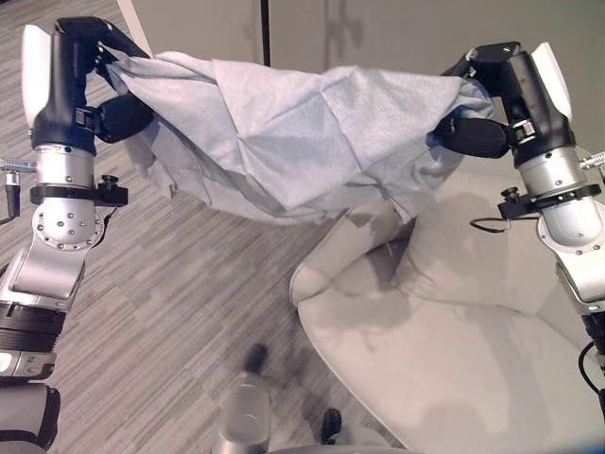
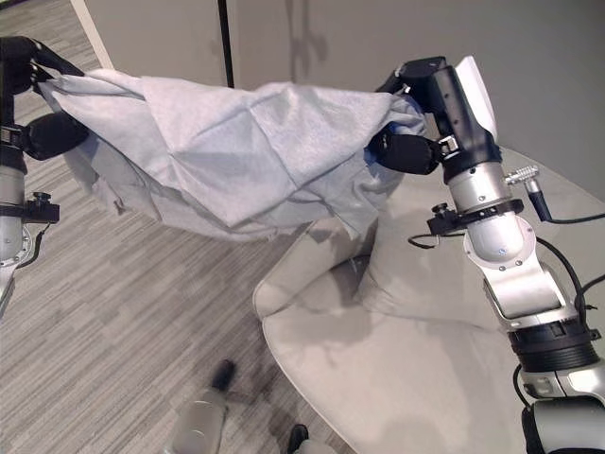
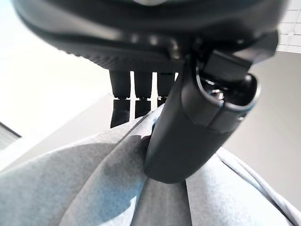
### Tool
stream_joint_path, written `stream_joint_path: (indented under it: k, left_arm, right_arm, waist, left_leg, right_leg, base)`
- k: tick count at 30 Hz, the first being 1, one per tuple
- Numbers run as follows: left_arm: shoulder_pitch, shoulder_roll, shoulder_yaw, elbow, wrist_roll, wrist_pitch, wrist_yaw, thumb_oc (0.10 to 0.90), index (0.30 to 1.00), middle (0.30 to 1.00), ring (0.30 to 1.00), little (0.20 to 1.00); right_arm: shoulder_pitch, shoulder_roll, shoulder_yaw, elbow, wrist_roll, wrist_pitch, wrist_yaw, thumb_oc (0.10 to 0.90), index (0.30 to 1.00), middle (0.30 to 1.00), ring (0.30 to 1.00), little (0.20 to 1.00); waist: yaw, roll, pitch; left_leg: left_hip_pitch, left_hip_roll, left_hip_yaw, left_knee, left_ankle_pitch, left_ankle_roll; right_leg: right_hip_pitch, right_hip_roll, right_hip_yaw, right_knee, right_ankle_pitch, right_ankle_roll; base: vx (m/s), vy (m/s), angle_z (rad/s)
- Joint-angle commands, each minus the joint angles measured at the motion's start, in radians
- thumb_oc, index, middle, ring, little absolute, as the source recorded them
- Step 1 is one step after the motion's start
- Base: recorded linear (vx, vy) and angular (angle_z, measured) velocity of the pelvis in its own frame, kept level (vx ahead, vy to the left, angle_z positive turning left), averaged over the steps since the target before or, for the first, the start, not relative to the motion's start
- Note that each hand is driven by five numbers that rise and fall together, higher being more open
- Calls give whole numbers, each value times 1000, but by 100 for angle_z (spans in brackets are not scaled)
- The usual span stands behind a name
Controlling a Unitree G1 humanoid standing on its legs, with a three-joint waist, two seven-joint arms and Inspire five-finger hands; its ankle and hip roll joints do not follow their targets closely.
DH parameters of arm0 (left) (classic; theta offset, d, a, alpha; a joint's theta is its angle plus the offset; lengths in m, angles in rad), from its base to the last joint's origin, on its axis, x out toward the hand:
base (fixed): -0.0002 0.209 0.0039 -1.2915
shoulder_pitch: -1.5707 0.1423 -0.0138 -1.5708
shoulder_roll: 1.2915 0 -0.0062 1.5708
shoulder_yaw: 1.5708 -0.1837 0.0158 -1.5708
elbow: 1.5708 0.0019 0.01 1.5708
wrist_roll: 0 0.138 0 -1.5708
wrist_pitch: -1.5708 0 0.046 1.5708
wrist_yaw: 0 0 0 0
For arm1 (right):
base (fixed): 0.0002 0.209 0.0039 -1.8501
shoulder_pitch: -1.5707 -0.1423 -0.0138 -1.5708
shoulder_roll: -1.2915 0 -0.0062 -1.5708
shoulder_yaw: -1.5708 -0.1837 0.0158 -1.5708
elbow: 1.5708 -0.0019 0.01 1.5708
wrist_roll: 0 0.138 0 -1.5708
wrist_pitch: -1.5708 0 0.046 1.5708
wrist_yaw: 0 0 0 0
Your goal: Hang the clothes on the sofa on the clothes rack.
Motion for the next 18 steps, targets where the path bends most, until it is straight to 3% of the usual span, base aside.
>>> stream_joint_path:
  k: [1,2,3,4,5,6,7,9,12,13,16,17,18]
  left_arm:
    - [-100,69,191,75,-98,6,107,400,300,300,300,300]
    - [-109,62,176,63,-88,7,103,400,300,300,300,300]
    - [-110,62,176,63,-87,8,103,400,300,300,300,300]
    - [-109,71,179,60,-86,4,105,400,300,300,300,300]
    - [-111,72,181,51,-80,7,105,400,300,300,300,300]
    - [-123,66,168,39,-68,8,86,400,300,300,300,300]
    - [-125,66,166,40,-68,8,85,400,300,300,300,300]
    - [-150,55,139,45,-71,11,67,400,300,300,300,300]
    - [-138,55,153,43,-64,30,64,400,300,300,300,300]
    - [-105,32,175,28,-51,33,55,400,300,300,300,300]
    - [-83,-7,186,10,-49,33,47,400,300,300,300,300]
    - [-79,-17,185,5,-47,27,51,400,300,300,300,300]
    - [-78,-31,181,-3,-46,28,45,400,300,300,300,300]
  right_arm:
    - [-6,-81,-182,102,33,2,-137,400,300,300,300,300]
    - [-7,-66,-199,117,12,17,-155,400,300,300,300,300]
    - [-7,-65,-199,117,12,17,-155,400,300,300,300,300]
    - [-21,-63,-191,125,2,23,-166,400,300,300,300,300]
    - [-27,-48,-187,125,6,21,-164,400,300,300,300,300]
    - [-20,-53,-191,130,14,14,-164,400,300,300,300,300]
    - [-19,-54,-193,129,14,14,-164,400,300,300,300,300]
    - [-9,-82,-208,132,39,4,-155,400,300,300,300,300]
    - [-3,-77,-215,123,60,-5,-148,400,300,300,300,300]
    - [29,-84,-235,132,61,-11,-153,400,300,300,300,300]
    - [34,-90,-248,117,67,-8,-142,400,300,300,300,300]
    - [23,-94,-239,119,68,-11,-139,400,300,300,300,300]
    - [15,-104,-235,123,70,-3,-137,400,300,300,300,300]
  waist:
    - [-27,25,-174]
    - [-35,31,-182]
    - [-32,26,-183]
    - [-28,27,-179]
    - [-28,36,-173]
    - [-63,52,-159]
    - [-58,54,-161]
    - [-83,65,-148]
    - [-77,41,-134]
    - [-95,24,-137]
    - [-93,18,-141]
    - [-86,17,-137]
    - [-82,11,-126]
  left_leg:
    - [51,-39,-49,-75,-17,13]
    - [86,-114,-44,-95,-72,41]
    - [89,-118,-38,-96,-77,46]
    - [104,-156,-18,-99,-94,71]
    - [119,-173,0,-99,-106,88]
    - [137,-220,-17,-99,-99,114]
    - [138,-215,-14,-99,-107,112]
    - [163,-249,-22,-99,-100,126]
    - [182,-297,-14,-99,-100,135]
    - [194,-329,-34,-99,-103,146]
    - [215,-345,-43,-99,-114,148]
    - [219,-347,-26,-74,-131,148]
    - [193,-364,0,32,-168,135]
  right_leg:
    - [-78,-83,27,-155,169,84]
    - [-105,-167,23,-154,308,95]
    - [-104,-173,27,-155,305,98]
    - [-129,-205,11,-145,385,90]
    - [-147,-203,-8,-109,367,68]
    - [-187,-84,80,-6,313,28]
    - [-196,-79,84,13,297,25]
    - [-219,83,126,47,180,4]
    - [-225,206,64,2,144,-16]
    - [-224,261,130,-50,161,-35]
    - [-200,269,187,-91,203,-36]
    - [-186,249,180,-104,211,-37]
    - [-158,220,179,-126,210,-37]
  base:
    - [143,723,15]
    - [195,718,34]
    - [144,659,24]
    - [71,440,-25]
    - [87,786,-39]
    - [92,554,-18]
    - [116,479,-20]
    - [150,313,3]
    - [151,222,10]
    - [208,149,2]
    - [158,113,25]
    - [229,170,-4]
    - [153,134,-10]
